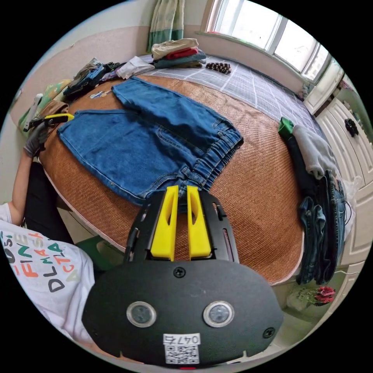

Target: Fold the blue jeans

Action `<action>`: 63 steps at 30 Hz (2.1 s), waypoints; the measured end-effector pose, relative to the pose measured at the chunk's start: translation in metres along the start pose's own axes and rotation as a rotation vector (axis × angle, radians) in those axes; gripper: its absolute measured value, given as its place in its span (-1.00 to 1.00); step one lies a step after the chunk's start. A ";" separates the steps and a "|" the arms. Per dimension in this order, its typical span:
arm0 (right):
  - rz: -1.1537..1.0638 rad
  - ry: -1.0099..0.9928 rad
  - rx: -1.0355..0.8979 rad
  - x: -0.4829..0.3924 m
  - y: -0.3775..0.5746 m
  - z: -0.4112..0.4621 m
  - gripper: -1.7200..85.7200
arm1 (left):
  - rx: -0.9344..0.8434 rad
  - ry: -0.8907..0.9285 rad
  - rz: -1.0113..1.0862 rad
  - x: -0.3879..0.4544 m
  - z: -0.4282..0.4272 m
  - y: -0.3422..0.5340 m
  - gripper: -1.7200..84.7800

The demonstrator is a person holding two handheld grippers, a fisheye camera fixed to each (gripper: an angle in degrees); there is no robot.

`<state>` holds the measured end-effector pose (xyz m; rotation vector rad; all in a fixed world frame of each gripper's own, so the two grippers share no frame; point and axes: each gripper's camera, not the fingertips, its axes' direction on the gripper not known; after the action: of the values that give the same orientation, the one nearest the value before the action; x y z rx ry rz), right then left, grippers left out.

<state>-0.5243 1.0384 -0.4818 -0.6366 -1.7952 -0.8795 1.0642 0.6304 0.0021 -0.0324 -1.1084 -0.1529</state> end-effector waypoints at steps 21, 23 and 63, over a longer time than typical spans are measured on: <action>-0.041 -0.138 0.243 0.022 0.094 -0.029 -0.97 | 0.151 -0.026 -0.067 -0.038 -0.072 0.046 -0.98; -0.072 -0.148 0.210 0.011 0.126 -0.018 -0.97 | 0.098 -0.023 -0.006 -0.026 -0.063 0.039 -0.98; 0.183 -0.298 0.507 0.344 0.228 0.153 -0.80 | -0.139 -0.136 0.021 -0.033 0.172 -0.427 -0.70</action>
<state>-0.5619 1.3069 -0.1348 -0.6053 -2.0802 -0.1909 0.8380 0.2292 0.0279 -0.1806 -1.2313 -0.2107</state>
